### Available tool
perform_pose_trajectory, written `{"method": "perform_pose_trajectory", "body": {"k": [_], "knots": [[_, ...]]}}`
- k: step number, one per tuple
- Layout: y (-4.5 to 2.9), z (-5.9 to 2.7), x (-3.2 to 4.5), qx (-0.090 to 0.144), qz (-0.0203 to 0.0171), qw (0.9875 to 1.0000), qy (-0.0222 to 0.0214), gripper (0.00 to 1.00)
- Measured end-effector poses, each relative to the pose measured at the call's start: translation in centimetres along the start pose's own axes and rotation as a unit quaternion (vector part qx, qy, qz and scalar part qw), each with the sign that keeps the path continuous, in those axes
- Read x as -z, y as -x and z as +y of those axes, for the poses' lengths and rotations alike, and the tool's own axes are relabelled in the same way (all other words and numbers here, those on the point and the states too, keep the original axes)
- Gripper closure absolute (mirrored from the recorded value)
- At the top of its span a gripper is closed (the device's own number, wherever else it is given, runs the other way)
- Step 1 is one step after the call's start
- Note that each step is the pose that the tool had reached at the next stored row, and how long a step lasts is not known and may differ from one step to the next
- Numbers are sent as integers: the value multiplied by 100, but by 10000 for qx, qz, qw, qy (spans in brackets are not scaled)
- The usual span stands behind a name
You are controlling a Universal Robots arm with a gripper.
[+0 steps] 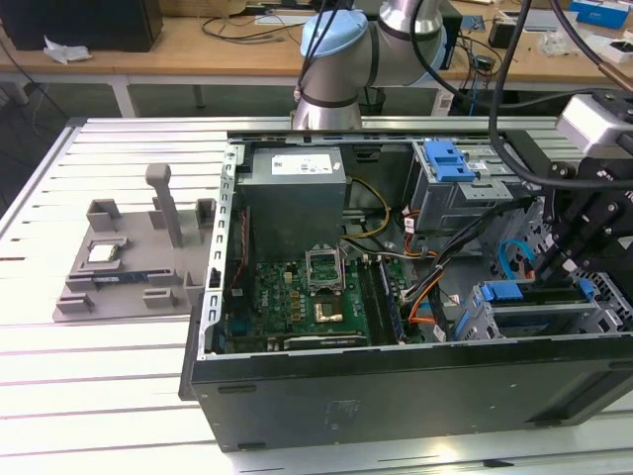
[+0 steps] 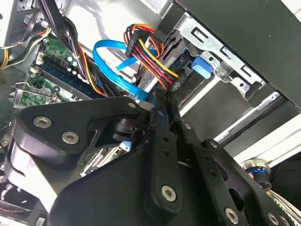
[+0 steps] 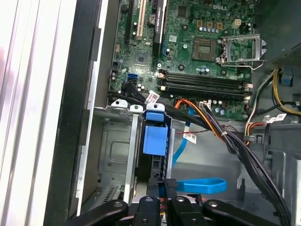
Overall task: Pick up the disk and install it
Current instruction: 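Insert the second disk wire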
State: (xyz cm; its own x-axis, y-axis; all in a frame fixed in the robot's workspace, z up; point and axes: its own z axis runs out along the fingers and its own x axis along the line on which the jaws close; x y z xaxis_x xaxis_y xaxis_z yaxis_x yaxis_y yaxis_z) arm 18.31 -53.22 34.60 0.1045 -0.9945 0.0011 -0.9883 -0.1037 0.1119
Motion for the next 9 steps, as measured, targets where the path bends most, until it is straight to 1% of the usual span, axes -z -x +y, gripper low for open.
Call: {"method": "perform_pose_trajectory", "body": {"k": [2, 3, 9], "knots": [[-1, -3, -13, -2, 31, 10000, 3, 84], [-2, -4, -24, -5, 54, 10000, 6, 84], [-2, -9, -72, -5, 59, 10000, 6, 84]]}}
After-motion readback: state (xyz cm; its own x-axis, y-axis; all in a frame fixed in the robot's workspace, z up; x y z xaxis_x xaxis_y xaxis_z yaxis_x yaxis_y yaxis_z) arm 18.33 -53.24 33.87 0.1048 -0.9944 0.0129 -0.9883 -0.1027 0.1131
